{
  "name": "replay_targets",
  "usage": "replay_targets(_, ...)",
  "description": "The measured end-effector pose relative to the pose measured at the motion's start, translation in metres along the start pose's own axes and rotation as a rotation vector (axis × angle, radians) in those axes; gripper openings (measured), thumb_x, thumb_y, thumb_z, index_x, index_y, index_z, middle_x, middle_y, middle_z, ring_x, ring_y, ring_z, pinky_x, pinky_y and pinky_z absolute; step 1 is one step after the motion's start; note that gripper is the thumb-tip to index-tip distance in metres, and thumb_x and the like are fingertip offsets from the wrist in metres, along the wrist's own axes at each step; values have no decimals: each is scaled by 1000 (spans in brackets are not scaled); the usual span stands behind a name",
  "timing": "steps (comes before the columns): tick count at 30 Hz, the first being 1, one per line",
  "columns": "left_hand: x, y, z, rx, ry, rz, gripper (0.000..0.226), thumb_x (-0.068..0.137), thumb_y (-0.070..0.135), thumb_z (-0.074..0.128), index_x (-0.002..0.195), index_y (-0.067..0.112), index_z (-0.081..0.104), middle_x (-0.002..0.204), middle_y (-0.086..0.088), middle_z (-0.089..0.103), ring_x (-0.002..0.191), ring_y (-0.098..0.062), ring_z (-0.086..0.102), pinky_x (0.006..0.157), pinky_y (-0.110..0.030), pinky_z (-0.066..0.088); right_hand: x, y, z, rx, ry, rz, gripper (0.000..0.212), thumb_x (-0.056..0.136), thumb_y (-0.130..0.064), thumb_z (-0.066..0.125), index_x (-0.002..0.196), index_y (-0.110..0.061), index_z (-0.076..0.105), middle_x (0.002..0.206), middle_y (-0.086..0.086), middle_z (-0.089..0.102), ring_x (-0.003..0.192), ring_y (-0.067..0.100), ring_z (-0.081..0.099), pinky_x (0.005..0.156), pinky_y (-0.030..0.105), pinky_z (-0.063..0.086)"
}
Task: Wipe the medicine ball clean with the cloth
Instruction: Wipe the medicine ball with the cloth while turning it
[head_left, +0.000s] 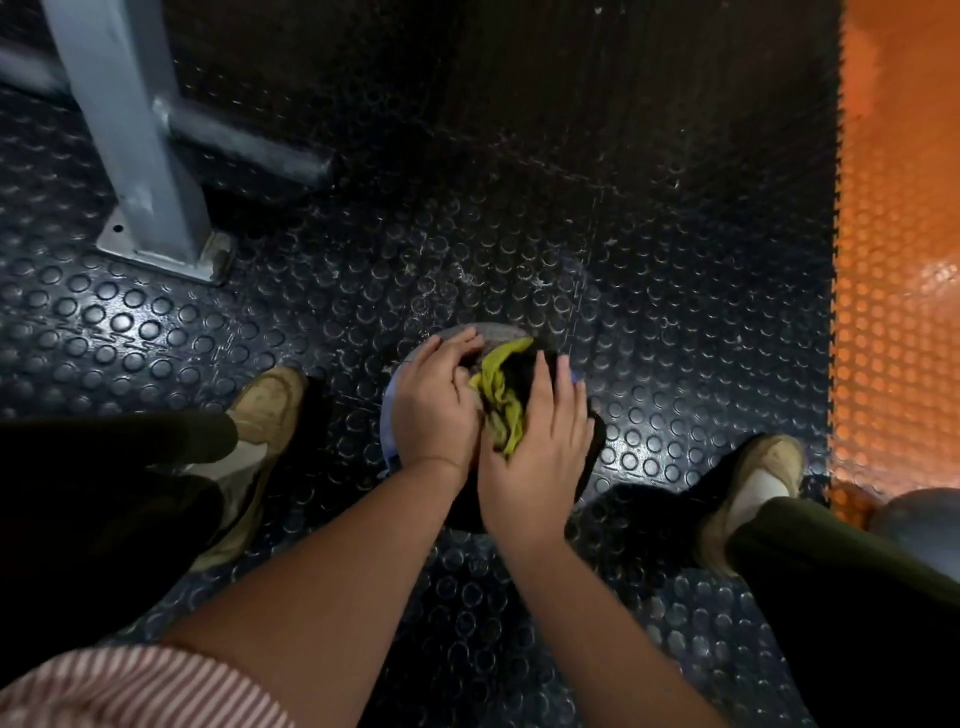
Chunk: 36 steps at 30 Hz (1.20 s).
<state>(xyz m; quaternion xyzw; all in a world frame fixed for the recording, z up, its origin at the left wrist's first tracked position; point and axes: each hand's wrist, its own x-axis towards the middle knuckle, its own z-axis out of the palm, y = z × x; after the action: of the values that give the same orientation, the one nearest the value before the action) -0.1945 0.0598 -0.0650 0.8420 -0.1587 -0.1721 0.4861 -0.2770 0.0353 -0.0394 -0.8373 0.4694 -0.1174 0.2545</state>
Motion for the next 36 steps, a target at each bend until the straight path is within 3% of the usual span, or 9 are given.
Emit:
replay_targets(3, -3, 2, 0, -36, -26, -17, 46, 87, 13, 34, 117, 16, 70, 128, 8, 62, 133, -16, 44, 113, -29, 32, -5, 7, -1, -12, 10, -18, 62, 89, -50, 36, 145, -23, 29, 152, 6, 33, 139, 27, 23, 114, 52, 20)
replay_targets(7, -16, -1, -7, 56, -92, 84, 43, 95, 10, 37, 126, 20, 65, 129, 20, 50, 134, -10, 38, 111, -17, 24, 41, -1, -16, -48, -212, 234, 80, 85, -77, 12, 147, -30, 30, 156, -1, 19, 143, 23, 16, 116, 47, 13)
replay_targets(12, -17, -3, 5, 18, -97, 81, 42, 93, 5, 37, 122, 10, 67, 131, 1, 61, 133, -15, 41, 105, 0, 17, 97, -7, -20, 77, -274, 409, 58, 98, -57, 11, 146, -32, 33, 153, -1, 30, 139, 29, 21, 111, 52, 14)
replay_targets(17, 2, 5, 6, -23, -35, -59, 41, 96, 6, 36, 119, 18, 68, 131, 10, 60, 128, -8, 47, 110, -22, 35, 56, -1, -14, -149, -113, 125, 46, 99, -53, 19, 141, -43, 37, 142, 1, 39, 119, 23, 33, 96, 41, 25)
replay_targets(21, 21, 5, -3, -121, -117, -193, 40, 98, 8, 36, 118, 23, 68, 127, 16, 61, 113, 5, 49, 93, -3, 31, 6, 2, 0, -222, -16, -24, 51, 91, -51, 32, 138, -36, 39, 134, 9, 48, 111, 28, 36, 91, 51, 35)
replay_targets(24, 16, 0, -5, -111, -130, -86, 40, 95, 11, 37, 120, 18, 68, 126, 13, 60, 116, 4, 49, 103, -7, 31, 12, 2, 0, -277, 6, -25, 50, 86, -46, 38, 133, -32, 46, 129, 11, 50, 108, 32, 38, 87, 51, 37)
replay_targets(30, -4, -15, 2, -85, -27, -22, 47, 89, 15, 33, 122, 13, 66, 132, 1, 59, 130, -17, 48, 111, -37, 38, 98, -9, -12, -258, -358, 262, 44, 96, -45, 34, 137, -28, 39, 145, 9, 33, 129, 36, 28, 103, 51, 24)
replay_targets(33, -3, -13, 4, -103, -28, -43, 48, 88, 17, 32, 119, 12, 68, 132, 0, 60, 130, -19, 48, 112, -36, 38, 131, -10, -10, -182, -535, 392, 49, 97, -41, 32, 144, -28, 34, 149, 11, 32, 132, 38, 27, 105, 50, 24)
replay_targets(36, 2, -9, 6, -138, 2, -117, 49, 87, 20, 30, 117, 18, 69, 128, 8, 62, 121, -10, 54, 107, -30, 42, 115, -11, -11, -217, -428, 242, 46, 97, -40, 33, 141, -27, 37, 146, 7, 36, 128, 36, 30, 102, 49, 26)
